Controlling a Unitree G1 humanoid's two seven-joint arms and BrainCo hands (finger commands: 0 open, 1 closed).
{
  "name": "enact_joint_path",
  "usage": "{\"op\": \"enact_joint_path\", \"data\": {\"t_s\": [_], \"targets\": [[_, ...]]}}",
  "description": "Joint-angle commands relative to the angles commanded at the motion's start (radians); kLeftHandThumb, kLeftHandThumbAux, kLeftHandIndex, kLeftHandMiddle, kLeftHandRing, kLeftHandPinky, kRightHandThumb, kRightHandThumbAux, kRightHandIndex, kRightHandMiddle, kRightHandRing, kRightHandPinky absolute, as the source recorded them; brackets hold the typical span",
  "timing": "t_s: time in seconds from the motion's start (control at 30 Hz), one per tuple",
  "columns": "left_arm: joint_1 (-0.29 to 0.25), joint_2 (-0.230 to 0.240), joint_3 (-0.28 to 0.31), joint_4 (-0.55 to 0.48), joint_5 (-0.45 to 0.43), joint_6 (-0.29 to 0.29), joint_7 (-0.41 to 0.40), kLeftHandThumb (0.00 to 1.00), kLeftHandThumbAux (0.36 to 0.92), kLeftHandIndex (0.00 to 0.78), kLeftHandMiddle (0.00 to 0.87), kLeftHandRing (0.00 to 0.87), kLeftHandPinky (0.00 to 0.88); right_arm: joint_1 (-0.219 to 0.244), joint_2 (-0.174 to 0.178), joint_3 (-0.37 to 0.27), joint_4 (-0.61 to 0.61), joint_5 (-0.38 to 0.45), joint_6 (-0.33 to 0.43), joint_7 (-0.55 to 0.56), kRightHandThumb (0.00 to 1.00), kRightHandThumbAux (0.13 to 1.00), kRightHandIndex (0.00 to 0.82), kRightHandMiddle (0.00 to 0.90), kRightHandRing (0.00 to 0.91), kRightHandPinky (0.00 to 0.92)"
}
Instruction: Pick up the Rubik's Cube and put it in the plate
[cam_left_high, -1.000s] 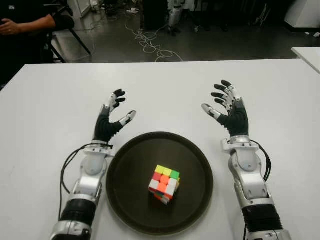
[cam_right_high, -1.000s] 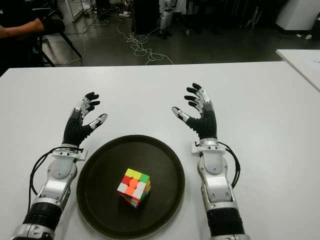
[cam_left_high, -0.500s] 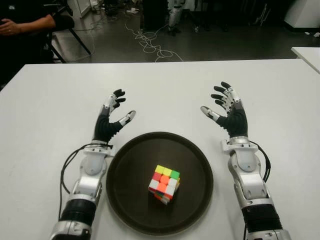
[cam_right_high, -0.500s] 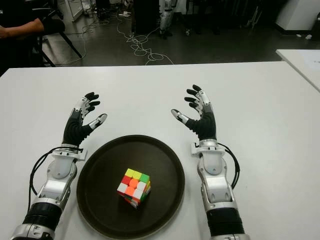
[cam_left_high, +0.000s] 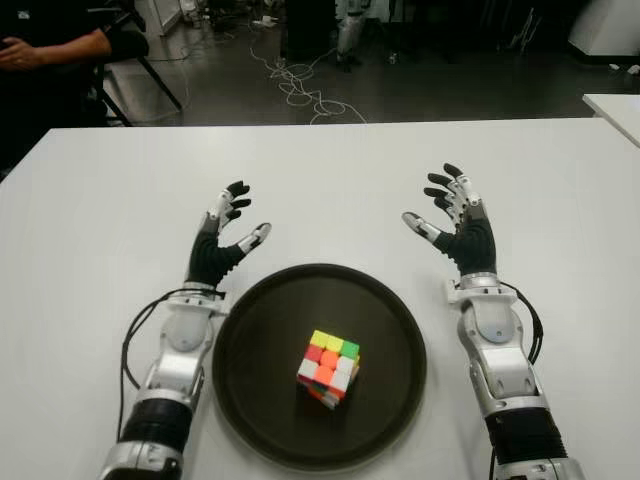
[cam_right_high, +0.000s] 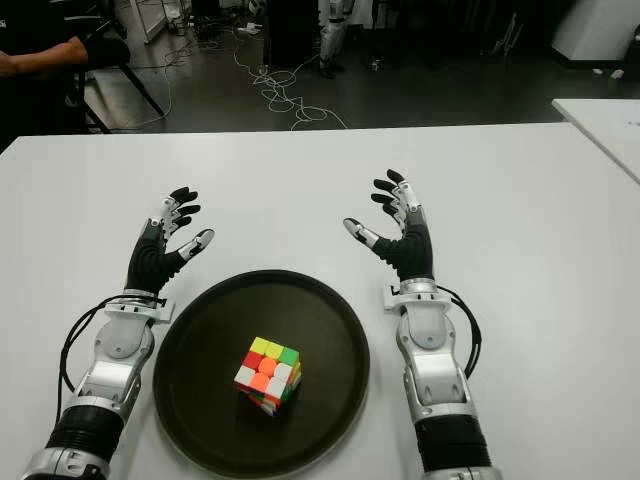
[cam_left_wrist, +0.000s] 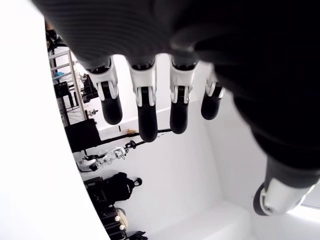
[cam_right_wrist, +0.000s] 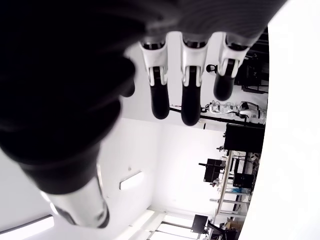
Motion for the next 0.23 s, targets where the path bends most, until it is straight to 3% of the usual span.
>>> {"op": "enact_joint_path", "data": {"t_s": [0.23], "targets": [[0.006,-0.001,0.001,-0.011,0.009,0.011,0.011,0.056,0.591,0.104,0.173,0.168,0.139,0.000,-0.001,0.001,-0.011,-0.006,0.025,-0.007,0.165,0.779,0.122,0.226,0.226,0.201]]}}
